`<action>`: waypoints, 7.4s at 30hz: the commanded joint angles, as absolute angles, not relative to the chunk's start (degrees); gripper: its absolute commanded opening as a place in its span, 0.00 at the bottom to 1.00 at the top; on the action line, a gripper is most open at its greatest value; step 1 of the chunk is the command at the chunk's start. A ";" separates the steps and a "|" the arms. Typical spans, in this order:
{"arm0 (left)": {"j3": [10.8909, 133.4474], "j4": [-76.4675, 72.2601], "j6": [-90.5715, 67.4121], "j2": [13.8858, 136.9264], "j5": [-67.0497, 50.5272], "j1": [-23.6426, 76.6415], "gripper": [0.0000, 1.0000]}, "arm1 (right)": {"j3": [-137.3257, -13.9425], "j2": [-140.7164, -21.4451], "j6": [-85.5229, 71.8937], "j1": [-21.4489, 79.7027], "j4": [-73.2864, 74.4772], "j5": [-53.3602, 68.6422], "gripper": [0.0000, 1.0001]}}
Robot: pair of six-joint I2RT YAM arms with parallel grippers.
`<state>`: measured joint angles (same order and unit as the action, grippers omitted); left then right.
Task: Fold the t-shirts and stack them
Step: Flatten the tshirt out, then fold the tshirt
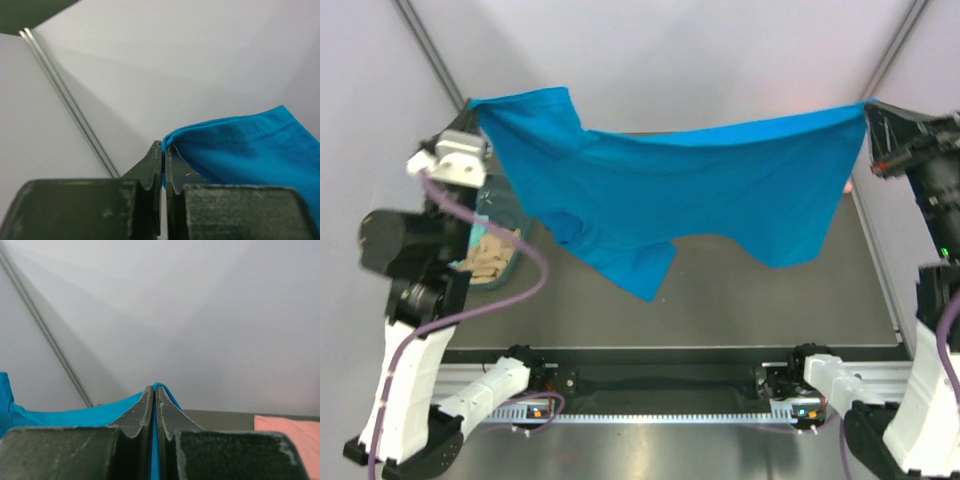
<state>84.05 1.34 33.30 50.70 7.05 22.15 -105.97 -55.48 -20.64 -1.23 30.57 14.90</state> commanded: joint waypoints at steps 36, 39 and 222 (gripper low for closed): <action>54.93 -21.33 22.77 82.02 11.94 22.59 0.00 | -67.59 -85.40 -19.77 -7.11 -14.29 9.57 0.00; 59.57 -28.34 22.15 95.56 13.27 21.80 0.00 | -70.65 -97.09 -21.61 -8.52 -20.71 13.52 0.00; 65.21 26.27 -18.99 107.91 8.77 32.62 0.28 | -52.91 -62.78 -28.65 6.86 32.69 -1.84 0.40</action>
